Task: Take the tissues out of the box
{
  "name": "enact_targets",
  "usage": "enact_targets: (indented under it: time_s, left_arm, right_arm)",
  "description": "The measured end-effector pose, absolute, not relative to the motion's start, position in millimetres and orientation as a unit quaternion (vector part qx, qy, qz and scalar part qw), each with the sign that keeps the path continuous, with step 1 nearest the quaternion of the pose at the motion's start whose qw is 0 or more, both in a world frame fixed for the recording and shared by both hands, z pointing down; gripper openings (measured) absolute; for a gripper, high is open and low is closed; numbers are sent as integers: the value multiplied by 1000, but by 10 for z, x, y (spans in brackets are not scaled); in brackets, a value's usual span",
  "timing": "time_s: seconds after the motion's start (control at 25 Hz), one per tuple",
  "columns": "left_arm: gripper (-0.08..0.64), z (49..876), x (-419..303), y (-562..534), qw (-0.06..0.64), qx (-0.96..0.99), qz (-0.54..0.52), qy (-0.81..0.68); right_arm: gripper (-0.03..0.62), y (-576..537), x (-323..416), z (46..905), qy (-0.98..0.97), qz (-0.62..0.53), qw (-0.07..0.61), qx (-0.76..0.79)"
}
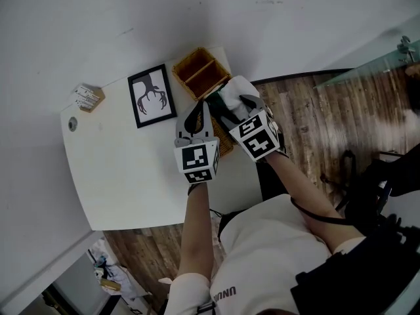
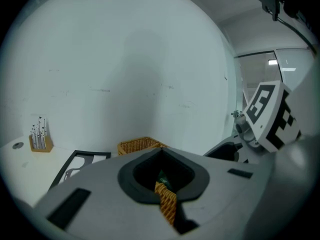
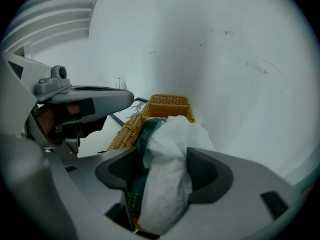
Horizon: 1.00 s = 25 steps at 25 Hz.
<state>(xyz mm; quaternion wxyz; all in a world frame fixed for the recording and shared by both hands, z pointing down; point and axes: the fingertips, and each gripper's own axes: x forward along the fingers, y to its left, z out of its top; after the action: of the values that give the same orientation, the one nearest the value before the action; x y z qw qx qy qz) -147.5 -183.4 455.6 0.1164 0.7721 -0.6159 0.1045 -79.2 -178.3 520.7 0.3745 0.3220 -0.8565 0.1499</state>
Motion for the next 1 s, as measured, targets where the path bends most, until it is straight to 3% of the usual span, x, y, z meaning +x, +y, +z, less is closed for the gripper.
enact_targets:
  time_s: [0.76,1.0]
  left_arm:
    - [11,4866,-1463,-1830,155,765,122,-613]
    - [11,4904,-1470,-1829,160,764,124,-613]
  right_arm:
    - [304,-1756,-837,5357,-836,150,437,296]
    - [265,-1720,-879,5388,-834,154,446,288]
